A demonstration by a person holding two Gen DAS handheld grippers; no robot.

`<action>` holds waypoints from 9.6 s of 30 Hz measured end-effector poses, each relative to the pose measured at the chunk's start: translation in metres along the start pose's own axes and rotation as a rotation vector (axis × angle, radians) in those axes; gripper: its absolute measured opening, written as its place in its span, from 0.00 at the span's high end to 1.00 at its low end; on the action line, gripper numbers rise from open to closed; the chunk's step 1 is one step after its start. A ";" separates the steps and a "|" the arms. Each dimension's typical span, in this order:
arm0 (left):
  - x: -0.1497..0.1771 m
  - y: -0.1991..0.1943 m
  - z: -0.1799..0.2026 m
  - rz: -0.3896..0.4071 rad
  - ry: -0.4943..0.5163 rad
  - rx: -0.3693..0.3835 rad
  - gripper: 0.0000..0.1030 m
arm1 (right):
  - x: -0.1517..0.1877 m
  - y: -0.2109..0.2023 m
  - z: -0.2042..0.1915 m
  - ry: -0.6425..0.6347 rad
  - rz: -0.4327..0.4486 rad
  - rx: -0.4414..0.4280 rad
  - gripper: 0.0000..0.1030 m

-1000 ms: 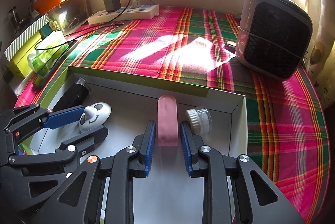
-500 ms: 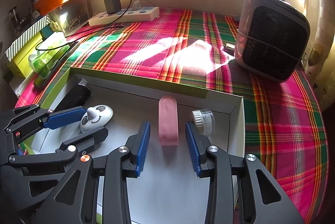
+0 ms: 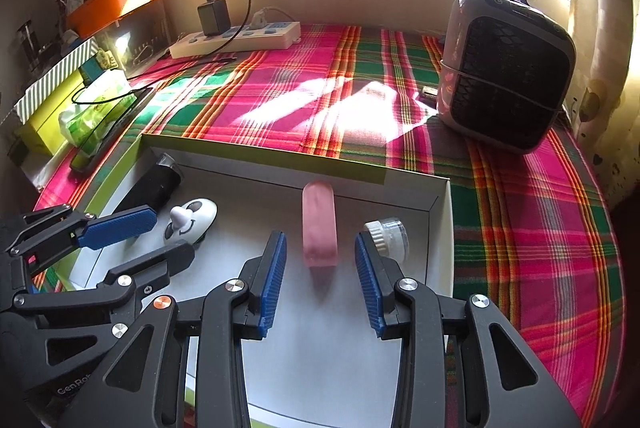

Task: Organize objects
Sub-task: 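Open the right gripper to drop the pink clip while the left gripper releases the egg toy, then withdraw both grippers from the box toward the objects beside it, then lower the left gripper around the green mushroom toy while the right gripper approaches a walnut, then close the left gripper on the green mushroom toy while the right gripper grasps the walnut, then lift the mushroom toy and walnut and carry both over the box, then lower both held objects into the box and open both grippers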

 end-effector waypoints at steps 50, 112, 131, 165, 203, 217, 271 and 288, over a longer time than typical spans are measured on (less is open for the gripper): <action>0.085 -0.066 0.002 0.111 -0.025 0.041 0.63 | 0.092 -0.072 -0.012 0.043 0.143 -0.007 0.64; 0.096 -0.046 -0.012 0.074 -0.086 0.087 0.69 | 0.116 -0.051 -0.037 -0.003 0.092 -0.040 0.59; 0.096 -0.046 -0.011 0.073 -0.087 0.088 0.69 | 0.117 -0.042 -0.040 -0.012 0.048 -0.034 0.67; 0.092 -0.058 -0.008 0.095 -0.063 0.073 0.69 | 0.113 -0.053 -0.039 -0.006 0.076 -0.050 0.67; 0.055 -0.067 -0.016 0.131 -0.070 0.084 0.69 | 0.051 -0.060 -0.040 -0.046 0.119 -0.076 0.67; 0.039 -0.062 -0.023 0.137 -0.077 0.079 0.70 | 0.026 -0.052 -0.038 -0.051 0.115 -0.080 0.67; 0.030 -0.019 -0.040 0.086 -0.115 0.070 0.70 | -0.036 0.024 -0.034 -0.072 -0.026 -0.080 0.67; 0.029 -0.017 -0.039 0.083 -0.118 0.072 0.69 | -0.035 0.026 -0.036 -0.090 -0.038 -0.052 0.67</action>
Point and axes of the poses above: each gripper's, at about its wrist camera, not at the fingertips, and y roughly the way its jaws point, z to its right, x to its underside, the point moved 7 cm from there along y, roughly the way its jaws point, and after that the axes turned 13 degrees about -z, right-handed, at the moved point
